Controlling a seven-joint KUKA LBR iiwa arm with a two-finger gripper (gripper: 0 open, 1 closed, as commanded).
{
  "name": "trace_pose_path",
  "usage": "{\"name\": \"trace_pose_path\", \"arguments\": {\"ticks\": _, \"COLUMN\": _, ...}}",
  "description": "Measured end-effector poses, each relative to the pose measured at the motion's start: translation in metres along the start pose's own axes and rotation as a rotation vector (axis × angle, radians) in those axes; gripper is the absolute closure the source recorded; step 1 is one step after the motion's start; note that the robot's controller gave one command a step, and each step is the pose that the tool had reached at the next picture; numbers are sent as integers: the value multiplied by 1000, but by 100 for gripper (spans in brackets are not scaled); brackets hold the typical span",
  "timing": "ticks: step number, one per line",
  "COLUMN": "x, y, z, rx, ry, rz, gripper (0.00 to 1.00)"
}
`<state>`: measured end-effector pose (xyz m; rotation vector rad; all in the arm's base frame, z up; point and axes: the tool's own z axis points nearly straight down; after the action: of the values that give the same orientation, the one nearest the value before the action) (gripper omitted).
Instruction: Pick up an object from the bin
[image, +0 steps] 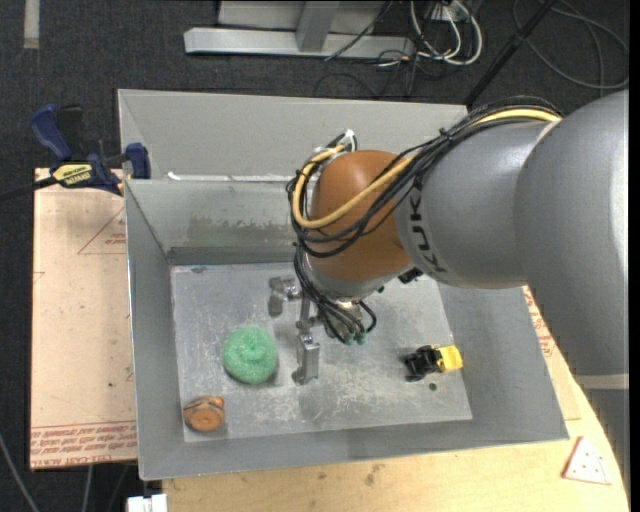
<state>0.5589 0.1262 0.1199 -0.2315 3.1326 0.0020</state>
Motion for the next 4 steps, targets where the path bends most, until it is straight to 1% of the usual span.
{"name": "trace_pose_path", "arguments": {"ticks": 1, "x": 0, "y": 28, "z": 19, "rx": 1, "ry": -5, "rz": -112, "gripper": 0}}
{"name": "trace_pose_path", "arguments": {"ticks": 2, "x": -15, "y": 49, "z": 29, "rx": 0, "ry": -2, "rz": -216, "gripper": 100}}
{"name": "trace_pose_path", "arguments": {"ticks": 3, "x": -15, "y": 49, "z": 29, "rx": 0, "ry": -2, "rz": -215, "gripper": 100}}
{"name": "trace_pose_path", "arguments": {"ticks": 4, "x": -14, "y": 94, "z": 15, "rx": -1, "ry": -3, "rz": -137, "gripper": 100}}
